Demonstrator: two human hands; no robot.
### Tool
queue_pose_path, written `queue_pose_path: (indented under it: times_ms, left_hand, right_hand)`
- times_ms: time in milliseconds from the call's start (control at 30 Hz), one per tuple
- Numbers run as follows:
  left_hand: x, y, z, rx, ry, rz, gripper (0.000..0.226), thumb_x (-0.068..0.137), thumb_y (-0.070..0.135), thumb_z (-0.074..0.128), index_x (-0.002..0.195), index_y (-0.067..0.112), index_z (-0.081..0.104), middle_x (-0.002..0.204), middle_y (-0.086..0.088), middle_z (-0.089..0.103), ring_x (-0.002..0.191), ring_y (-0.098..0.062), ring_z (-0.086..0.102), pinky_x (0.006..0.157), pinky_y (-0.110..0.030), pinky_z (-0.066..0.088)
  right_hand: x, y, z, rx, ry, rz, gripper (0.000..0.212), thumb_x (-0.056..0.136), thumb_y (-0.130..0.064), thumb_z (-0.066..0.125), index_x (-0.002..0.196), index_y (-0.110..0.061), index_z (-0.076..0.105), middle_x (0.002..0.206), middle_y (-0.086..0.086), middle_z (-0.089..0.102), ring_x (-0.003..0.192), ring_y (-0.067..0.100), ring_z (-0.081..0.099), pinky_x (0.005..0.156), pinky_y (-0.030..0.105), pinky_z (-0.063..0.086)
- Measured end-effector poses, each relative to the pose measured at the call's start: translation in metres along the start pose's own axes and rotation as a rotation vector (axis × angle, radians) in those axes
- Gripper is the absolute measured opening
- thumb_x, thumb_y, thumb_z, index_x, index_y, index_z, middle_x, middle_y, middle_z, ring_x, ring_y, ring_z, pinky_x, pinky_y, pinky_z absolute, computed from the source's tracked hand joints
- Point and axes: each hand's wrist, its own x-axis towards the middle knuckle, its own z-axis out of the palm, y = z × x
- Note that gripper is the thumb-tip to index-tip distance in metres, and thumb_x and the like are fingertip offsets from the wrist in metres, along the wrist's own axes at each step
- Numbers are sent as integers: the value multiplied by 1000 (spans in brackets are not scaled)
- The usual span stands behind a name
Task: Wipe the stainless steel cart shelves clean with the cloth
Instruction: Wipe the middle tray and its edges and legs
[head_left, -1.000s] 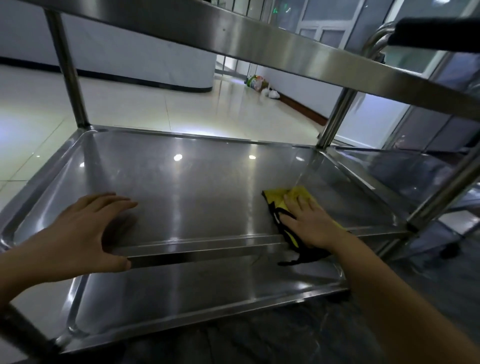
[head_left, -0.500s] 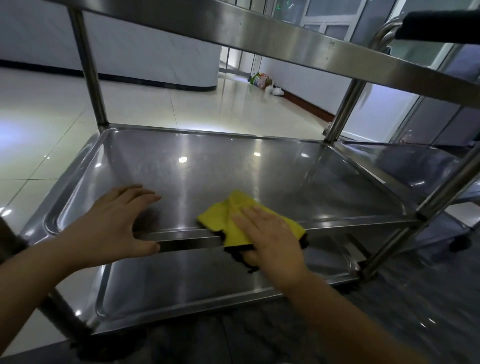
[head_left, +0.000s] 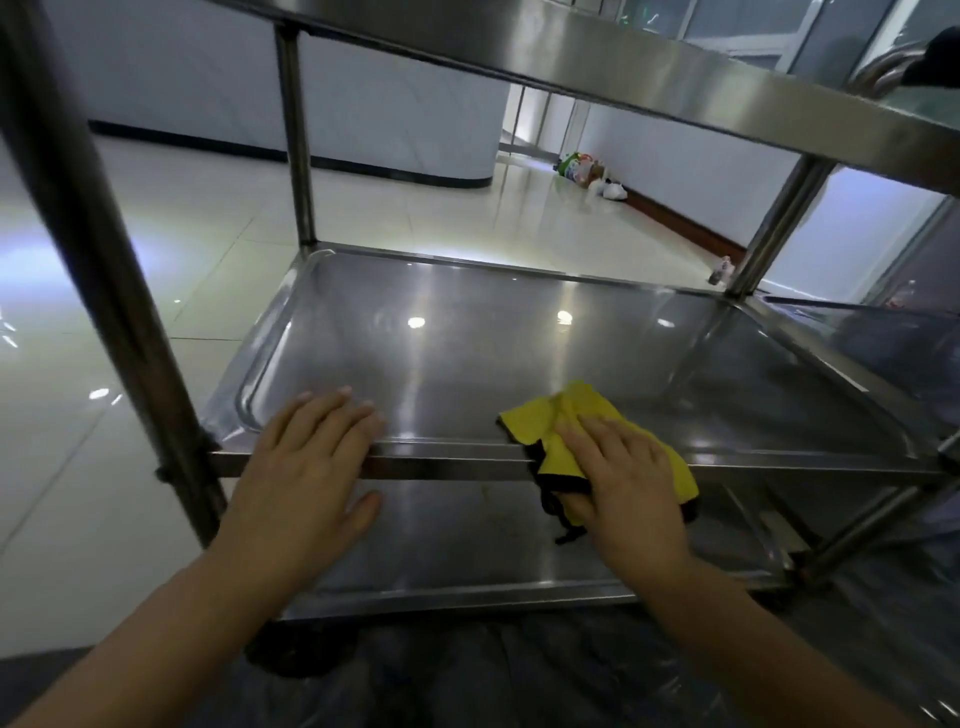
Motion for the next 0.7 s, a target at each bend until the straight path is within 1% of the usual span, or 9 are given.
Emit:
queue_pose_path:
  times_ms: [67,133,233,300,333,367,433,600,700]
  left_hand:
    - [-21,-3,-5,-25,49,-82,56,76,38,47,120,6,60,122,-11,61,122,-27,42,106,-39,22]
    - [-40,-11,-11,-54,102,-161,54,76,34,46,120,5,60,122,-12,60,120,-29,44,103,-41,28]
    - [-60,-24,-22,-65,161,-254,53,75,30,44,118,3,59,122,-14,60,115,-32,47,97,-42,32]
    - [-67,-29,-26,-63,187,-298,52,76,29,43,117,2,60,121,-16,59,113,-32,48,97,-39,33]
    - [-67,-30,-28,-65,198,-311,52,77,29,43,117,1,59,120,-16,59,112,-30,47,98,-37,32]
    - [-66,-30,-28,-77,210,-318,51,78,29,43,117,1,59,119,-16,59,111,-29,46,98,-34,31]
    - [-61,-27,-26,-123,235,-316,50,79,29,44,119,2,57,117,-15,59,110,-26,46,97,-30,31]
    - [-41,-22,-10,-118,202,-220,44,84,31,47,118,5,60,115,-11,59,110,-22,46,97,-29,31]
    - [-35,-25,-4,-54,206,-180,35,87,28,55,111,6,65,108,-11,64,104,-22,50,92,-31,36]
  right_hand:
    - [18,-56,5,29,-4,-81,59,72,-50,44,125,-25,53,122,5,63,106,31,60,88,38,37]
    - [35,-110,9,48,7,-164,57,73,-51,43,122,-25,53,119,5,64,104,29,60,85,37,44]
    - [59,-180,14,100,-50,-263,52,73,-49,51,118,-23,60,114,7,64,102,29,60,82,35,45]
    - [72,-211,12,142,-86,-327,55,75,-47,63,124,-21,59,121,10,62,111,33,57,88,38,44]
    - [77,-220,8,152,-126,-359,60,80,-48,63,134,-22,52,133,12,55,122,34,50,97,41,39]
    - [82,-222,6,150,-182,-393,64,87,-49,57,143,-24,40,146,11,43,134,33,37,107,42,30]
    - [89,-213,1,185,-279,-406,66,93,-53,44,151,-31,22,159,3,20,145,26,16,115,38,13]
    - [115,-131,1,213,-521,-222,64,96,-60,25,152,-35,7,161,-6,1,148,16,-1,119,35,6]
    - [127,-61,4,128,-533,-45,66,96,-60,26,152,-34,5,161,-4,-1,148,17,-2,120,36,5]
